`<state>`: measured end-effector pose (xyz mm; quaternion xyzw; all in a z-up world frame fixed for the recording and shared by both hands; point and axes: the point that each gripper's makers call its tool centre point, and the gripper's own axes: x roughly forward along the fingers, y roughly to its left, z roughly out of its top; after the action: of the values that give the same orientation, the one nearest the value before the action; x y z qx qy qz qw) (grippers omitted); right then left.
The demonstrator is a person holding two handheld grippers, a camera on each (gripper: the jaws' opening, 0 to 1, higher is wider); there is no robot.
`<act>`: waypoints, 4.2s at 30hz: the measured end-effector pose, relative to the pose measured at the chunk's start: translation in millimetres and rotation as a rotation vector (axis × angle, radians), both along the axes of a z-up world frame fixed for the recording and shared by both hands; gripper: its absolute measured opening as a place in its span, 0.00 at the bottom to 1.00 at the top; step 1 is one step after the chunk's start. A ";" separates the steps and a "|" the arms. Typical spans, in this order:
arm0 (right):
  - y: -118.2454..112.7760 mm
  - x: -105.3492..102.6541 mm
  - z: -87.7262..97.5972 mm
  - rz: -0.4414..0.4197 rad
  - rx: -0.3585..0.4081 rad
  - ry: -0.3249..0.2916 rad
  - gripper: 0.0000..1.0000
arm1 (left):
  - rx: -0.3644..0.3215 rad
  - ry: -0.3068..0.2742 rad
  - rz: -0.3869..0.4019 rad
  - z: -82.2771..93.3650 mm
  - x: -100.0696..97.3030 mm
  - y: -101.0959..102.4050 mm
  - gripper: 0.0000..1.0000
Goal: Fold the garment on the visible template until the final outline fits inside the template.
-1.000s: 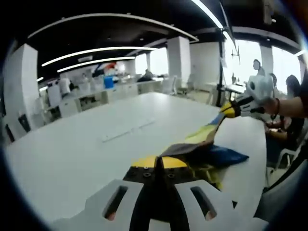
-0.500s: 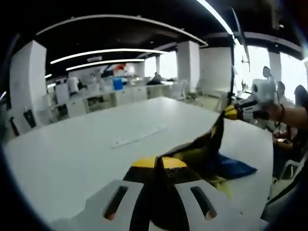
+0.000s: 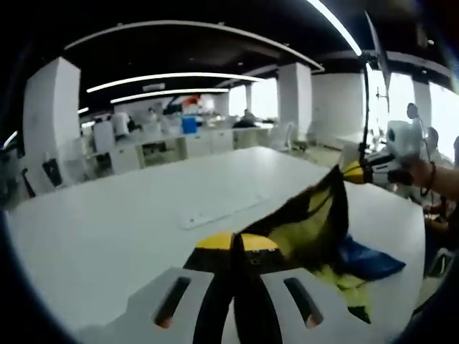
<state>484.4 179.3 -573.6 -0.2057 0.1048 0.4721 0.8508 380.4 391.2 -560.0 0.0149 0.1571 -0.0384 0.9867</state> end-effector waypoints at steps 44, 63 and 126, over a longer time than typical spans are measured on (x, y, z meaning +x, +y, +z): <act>41.1 119.5 -132.8 -0.298 -0.041 0.272 0.00 | 0.043 0.276 0.068 -141.7 118.9 49.8 0.00; 37.9 120.6 -143.6 -0.344 -0.026 0.331 0.09 | 0.096 0.298 0.123 -141.4 115.9 66.0 0.19; -75.7 -56.0 -149.7 -0.280 -0.144 0.569 0.20 | -0.082 0.362 0.055 -156.7 -37.5 34.9 0.18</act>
<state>428.4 103.7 -723.3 -0.1088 0.3987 0.3805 0.8273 342.9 426.1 -716.7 -0.0369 0.3306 -0.0197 0.9428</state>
